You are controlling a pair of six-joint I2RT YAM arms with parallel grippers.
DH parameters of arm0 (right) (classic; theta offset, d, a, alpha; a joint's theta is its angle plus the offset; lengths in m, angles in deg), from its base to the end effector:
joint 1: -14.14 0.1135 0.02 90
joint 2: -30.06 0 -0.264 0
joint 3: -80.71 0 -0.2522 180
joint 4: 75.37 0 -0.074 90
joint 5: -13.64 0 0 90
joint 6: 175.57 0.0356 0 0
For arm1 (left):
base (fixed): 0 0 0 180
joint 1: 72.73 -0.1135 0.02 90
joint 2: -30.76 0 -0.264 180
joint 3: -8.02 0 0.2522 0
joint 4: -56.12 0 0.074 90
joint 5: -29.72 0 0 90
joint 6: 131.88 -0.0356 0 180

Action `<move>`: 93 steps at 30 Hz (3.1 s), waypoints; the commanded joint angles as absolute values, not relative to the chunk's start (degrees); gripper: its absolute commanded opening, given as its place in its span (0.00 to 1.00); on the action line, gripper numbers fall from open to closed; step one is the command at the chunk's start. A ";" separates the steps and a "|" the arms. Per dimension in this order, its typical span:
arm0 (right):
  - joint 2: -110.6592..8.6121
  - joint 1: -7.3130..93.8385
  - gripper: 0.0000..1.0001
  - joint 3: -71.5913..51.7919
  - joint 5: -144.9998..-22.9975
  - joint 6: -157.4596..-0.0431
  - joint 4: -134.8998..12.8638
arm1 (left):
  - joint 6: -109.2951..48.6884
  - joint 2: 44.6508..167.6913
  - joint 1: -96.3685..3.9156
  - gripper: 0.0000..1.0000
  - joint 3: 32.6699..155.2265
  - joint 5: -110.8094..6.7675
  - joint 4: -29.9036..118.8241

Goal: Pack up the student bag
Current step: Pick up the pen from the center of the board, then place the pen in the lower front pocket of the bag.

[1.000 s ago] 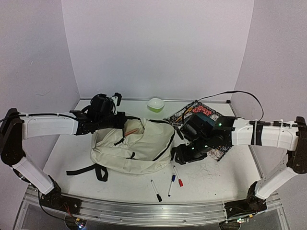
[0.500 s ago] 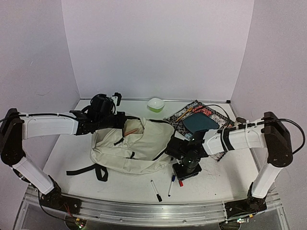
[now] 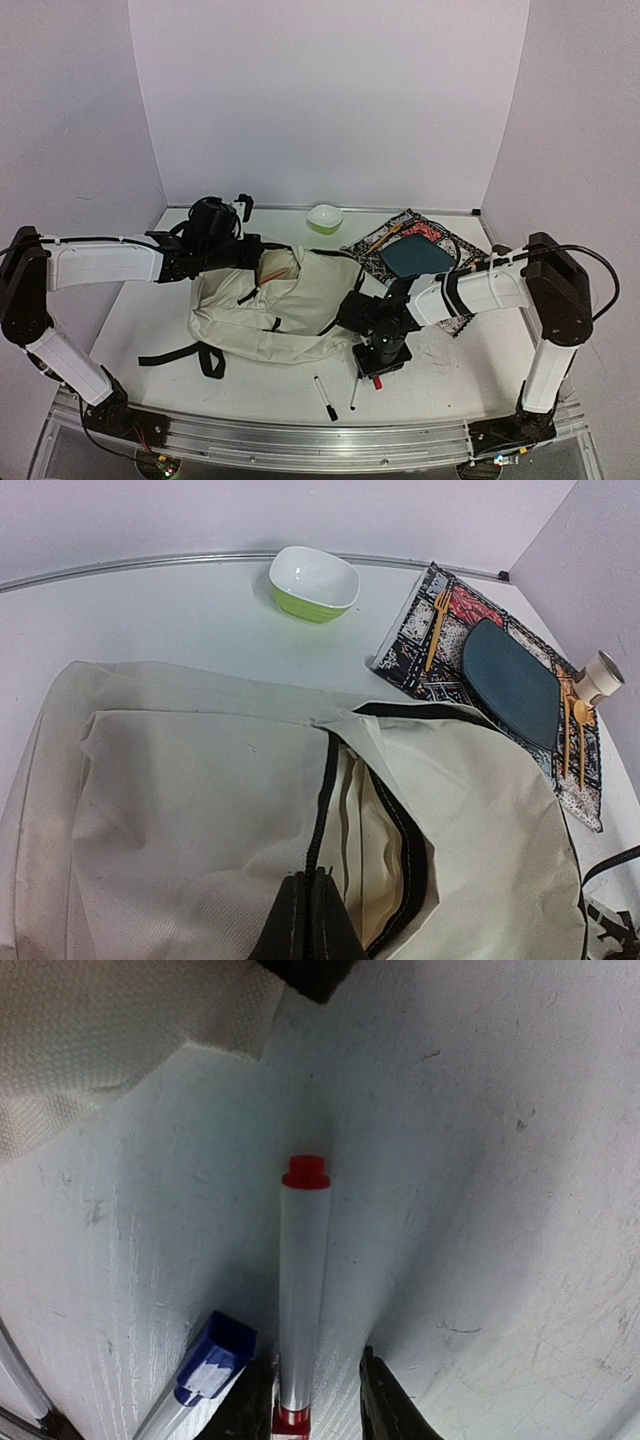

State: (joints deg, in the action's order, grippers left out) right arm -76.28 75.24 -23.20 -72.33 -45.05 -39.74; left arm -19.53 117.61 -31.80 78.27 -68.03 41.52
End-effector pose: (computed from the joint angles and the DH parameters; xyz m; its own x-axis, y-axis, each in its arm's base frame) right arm 0.1747 0.3112 0.1398 -0.8937 -0.2779 -0.3523 -0.3667 0.9047 0.2167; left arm 0.2605 -0.2195 0.2484 -0.5757 0.0005 -0.8177 0.3710 0.8913 -0.2607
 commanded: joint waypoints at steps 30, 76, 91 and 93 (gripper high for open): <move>-56.54 69.88 0.00 -17.39 -57.98 -43.75 -39.66 | -20.34 116.19 -32.12 0.00 79.30 -68.11 45.51; -94.37 67.43 0.00 5.57 -84.43 -28.14 -90.48 | -17.97 115.39 -32.12 0.00 81.52 -59.07 45.46; -95.55 68.26 0.05 8.13 -90.56 -30.55 -86.49 | -18.34 115.03 -32.21 0.00 82.25 -65.54 45.43; -94.60 68.53 0.06 7.01 -89.79 -30.58 -86.43 | -18.12 114.87 -32.29 0.00 82.29 -66.97 45.51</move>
State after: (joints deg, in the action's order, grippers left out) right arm -96.40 67.27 7.20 -87.93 -29.05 -86.48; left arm -18.87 117.42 -32.32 78.44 -63.66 41.36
